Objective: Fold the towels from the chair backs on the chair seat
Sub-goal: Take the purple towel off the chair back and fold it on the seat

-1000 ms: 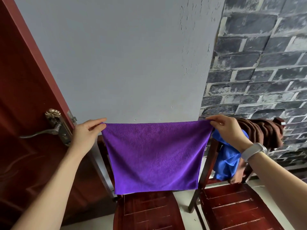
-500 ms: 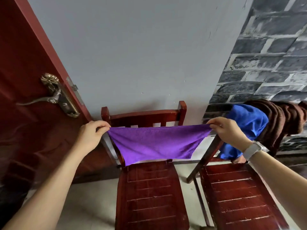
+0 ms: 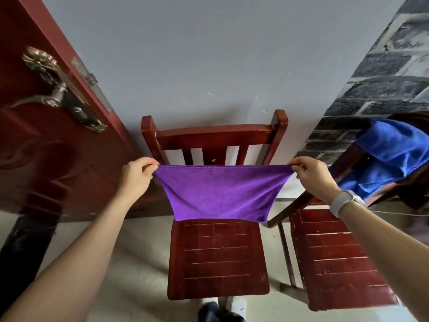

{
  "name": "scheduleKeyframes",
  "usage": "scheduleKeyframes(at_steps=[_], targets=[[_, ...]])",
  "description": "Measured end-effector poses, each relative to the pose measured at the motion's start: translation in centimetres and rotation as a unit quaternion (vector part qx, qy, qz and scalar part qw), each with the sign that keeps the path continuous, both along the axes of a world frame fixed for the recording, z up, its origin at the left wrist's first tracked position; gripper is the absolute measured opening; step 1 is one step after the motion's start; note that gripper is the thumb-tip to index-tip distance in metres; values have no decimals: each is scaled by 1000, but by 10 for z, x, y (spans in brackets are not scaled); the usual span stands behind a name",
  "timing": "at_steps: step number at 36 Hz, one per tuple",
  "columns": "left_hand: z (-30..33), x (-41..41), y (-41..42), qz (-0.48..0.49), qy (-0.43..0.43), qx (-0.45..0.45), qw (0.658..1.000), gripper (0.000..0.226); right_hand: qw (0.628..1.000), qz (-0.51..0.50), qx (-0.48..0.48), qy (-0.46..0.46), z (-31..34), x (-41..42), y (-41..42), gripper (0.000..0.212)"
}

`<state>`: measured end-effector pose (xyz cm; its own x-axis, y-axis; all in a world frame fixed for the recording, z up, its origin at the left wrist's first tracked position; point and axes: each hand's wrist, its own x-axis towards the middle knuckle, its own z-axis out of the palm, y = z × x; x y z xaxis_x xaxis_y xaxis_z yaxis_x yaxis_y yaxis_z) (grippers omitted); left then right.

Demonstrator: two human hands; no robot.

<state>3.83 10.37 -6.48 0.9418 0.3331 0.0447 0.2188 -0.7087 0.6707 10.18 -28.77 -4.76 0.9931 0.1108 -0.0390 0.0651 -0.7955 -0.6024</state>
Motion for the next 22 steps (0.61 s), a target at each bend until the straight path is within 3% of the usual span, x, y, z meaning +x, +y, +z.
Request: scheduleKeyframes(at_steps=[13, 22], targets=[[-58, -58, 4, 2, -25, -42, 999, 18, 998, -27, 45, 31, -56, -41, -1, 18], [-173, -170, -16, -50, 100, 35, 993, 12, 991, -14, -5, 134, -183, -146, -25, 20]])
